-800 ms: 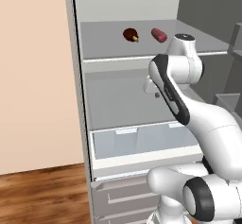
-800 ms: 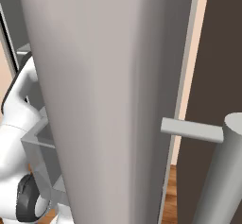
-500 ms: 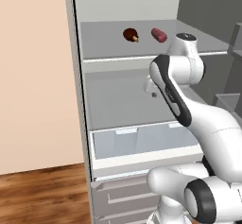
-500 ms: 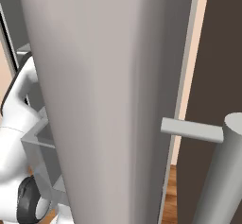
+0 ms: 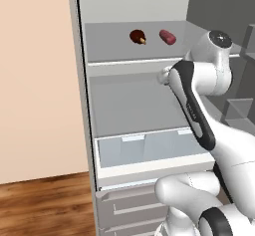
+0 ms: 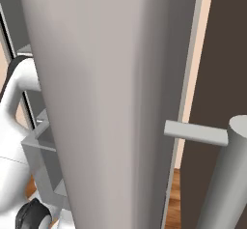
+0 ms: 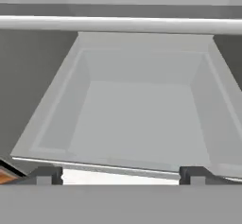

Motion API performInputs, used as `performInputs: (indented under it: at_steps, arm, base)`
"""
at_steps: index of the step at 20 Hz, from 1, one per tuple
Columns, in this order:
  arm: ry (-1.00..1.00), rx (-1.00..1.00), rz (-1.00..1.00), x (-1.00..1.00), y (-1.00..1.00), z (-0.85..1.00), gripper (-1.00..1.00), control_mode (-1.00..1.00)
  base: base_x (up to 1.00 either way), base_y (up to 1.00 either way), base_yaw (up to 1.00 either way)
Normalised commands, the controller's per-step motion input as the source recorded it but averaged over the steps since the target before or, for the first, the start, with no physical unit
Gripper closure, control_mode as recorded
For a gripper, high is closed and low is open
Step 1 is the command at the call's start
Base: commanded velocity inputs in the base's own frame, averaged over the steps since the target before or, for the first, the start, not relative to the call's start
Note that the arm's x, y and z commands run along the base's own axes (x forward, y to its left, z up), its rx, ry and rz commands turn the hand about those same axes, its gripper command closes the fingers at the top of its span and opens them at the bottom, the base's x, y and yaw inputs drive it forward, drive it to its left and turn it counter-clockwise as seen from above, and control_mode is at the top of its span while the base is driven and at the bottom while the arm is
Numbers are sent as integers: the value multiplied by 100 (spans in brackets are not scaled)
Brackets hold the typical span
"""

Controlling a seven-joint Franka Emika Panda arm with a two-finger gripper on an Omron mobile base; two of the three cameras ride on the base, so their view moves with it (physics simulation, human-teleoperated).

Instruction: Move the salami and steak from the top shelf to the second highest shelf to make space. Then, place the pitcher from the counter on the cleared top shelf.

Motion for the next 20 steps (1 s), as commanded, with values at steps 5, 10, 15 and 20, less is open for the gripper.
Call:
performInputs:
  at_steps: [5,10,15,20]
  arm:
    - [-40,0,-6,0,-8,60,-100,-100]
    - [-11,-1,-14,3,-4,60,-100,-100]
    - [-1,-1,-11,22,-17,42,-100,-100]
    - [0,0,-1,30,-39,20,-100,-100]
  base:
    - [0,0,0]
    - [0,0,0]
    - [0,0,0]
    - [0,0,0]
